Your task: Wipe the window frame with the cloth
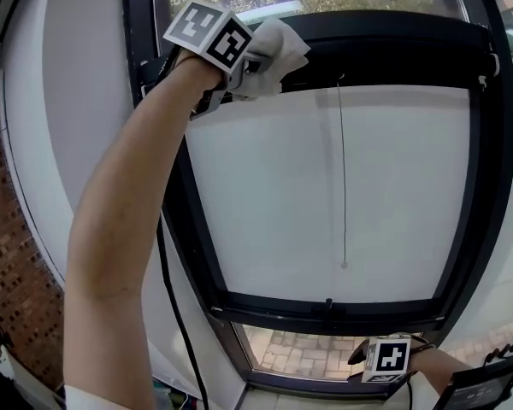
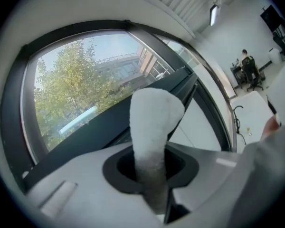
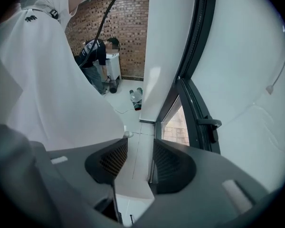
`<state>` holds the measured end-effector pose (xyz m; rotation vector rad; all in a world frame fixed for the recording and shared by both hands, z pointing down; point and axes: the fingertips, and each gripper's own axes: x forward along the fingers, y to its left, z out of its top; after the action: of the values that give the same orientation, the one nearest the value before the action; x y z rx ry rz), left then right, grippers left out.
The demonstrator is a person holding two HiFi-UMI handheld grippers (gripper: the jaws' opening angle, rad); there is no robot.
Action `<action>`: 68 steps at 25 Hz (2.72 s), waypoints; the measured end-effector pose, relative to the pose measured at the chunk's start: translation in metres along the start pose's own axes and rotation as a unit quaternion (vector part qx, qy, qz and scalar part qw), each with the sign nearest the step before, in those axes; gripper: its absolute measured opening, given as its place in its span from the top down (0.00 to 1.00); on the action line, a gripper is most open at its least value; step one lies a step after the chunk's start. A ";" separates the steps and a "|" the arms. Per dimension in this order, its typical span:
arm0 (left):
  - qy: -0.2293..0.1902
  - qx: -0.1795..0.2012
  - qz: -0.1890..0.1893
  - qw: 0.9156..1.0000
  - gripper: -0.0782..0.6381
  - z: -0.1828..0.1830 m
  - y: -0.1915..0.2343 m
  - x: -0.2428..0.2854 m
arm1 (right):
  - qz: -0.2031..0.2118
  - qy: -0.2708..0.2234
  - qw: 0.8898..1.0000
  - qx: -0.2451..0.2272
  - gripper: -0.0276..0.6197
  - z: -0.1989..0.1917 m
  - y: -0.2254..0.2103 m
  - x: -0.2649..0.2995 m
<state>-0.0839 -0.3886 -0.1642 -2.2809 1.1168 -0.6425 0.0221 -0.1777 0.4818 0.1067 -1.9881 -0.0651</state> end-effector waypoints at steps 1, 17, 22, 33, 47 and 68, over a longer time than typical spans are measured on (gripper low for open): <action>0.001 -0.005 0.007 1.000 0.76 -0.008 0.009 -0.007 | 0.000 -0.001 1.000 -0.003 0.69 0.008 -0.002 -0.002; 0.065 -0.009 0.062 0.996 0.76 -0.122 0.122 -0.074 | 0.009 -0.005 1.000 -0.008 0.69 0.085 -0.015 0.033; 0.100 0.023 0.076 0.992 0.76 -0.151 0.143 -0.082 | 0.003 0.014 1.000 -0.008 0.69 0.100 -0.029 0.030; 0.147 0.114 0.097 0.978 0.76 -0.185 0.172 -0.100 | 0.008 0.020 1.000 0.015 0.69 0.131 -0.030 0.043; 0.158 0.338 0.184 0.909 0.77 -0.207 0.153 -0.087 | 0.006 0.004 1.000 0.010 0.69 0.163 -0.025 0.055; 0.201 0.365 0.114 0.902 0.77 -0.343 0.050 -0.034 | 0.016 -0.010 1.000 0.021 0.69 0.172 -0.004 0.064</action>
<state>-0.3409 -0.4689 0.0567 -1.3873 1.0544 -1.2268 -0.1606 -0.1886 0.4698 0.1007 -2.0119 -0.0045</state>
